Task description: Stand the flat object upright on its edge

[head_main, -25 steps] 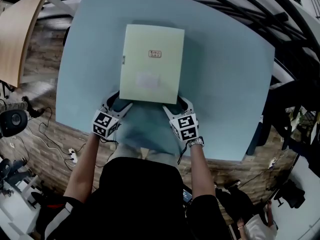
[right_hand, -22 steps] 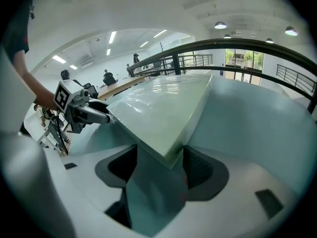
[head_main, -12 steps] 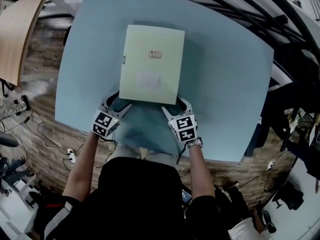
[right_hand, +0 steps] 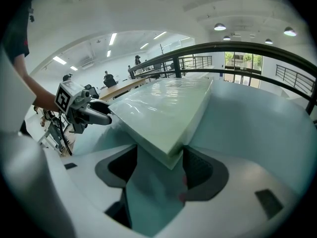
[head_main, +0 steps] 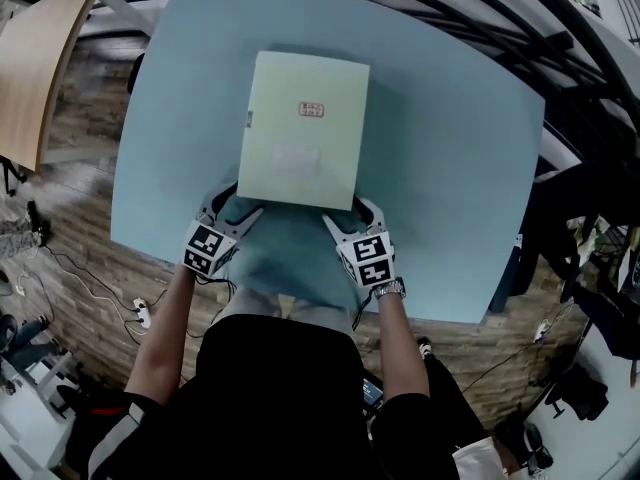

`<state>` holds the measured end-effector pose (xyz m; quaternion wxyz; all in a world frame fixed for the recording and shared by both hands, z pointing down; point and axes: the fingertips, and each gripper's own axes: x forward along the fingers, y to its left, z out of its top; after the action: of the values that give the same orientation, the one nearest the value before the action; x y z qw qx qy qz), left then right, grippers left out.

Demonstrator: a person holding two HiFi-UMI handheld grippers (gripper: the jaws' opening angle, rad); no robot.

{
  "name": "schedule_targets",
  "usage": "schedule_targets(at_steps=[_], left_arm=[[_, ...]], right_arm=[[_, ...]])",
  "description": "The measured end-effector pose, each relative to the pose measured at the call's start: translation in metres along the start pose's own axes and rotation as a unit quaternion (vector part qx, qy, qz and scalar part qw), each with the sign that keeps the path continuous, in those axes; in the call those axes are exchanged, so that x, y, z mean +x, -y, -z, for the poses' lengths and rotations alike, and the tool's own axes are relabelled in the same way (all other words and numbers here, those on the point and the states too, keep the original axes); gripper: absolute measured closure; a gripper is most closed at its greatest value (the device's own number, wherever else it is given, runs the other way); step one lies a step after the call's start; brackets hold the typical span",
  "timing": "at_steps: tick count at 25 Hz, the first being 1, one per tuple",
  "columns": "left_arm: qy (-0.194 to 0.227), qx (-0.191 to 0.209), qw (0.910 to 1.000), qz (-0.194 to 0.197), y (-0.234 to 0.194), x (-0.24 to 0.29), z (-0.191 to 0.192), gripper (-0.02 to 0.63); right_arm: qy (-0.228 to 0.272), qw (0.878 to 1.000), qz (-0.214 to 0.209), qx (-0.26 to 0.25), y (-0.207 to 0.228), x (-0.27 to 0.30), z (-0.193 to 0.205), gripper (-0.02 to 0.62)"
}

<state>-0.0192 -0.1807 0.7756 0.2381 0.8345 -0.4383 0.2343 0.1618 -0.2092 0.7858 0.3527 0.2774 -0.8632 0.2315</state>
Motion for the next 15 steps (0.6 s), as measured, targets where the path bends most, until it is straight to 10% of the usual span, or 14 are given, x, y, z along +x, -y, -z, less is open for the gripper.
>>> schedule_targets(at_steps=[15], left_arm=[[0.023, 0.018, 0.9995, 0.013, 0.006, -0.02, -0.017, 0.325]], right_arm=[[0.023, 0.999, 0.019, 0.011, -0.013, -0.019, -0.012, 0.328]])
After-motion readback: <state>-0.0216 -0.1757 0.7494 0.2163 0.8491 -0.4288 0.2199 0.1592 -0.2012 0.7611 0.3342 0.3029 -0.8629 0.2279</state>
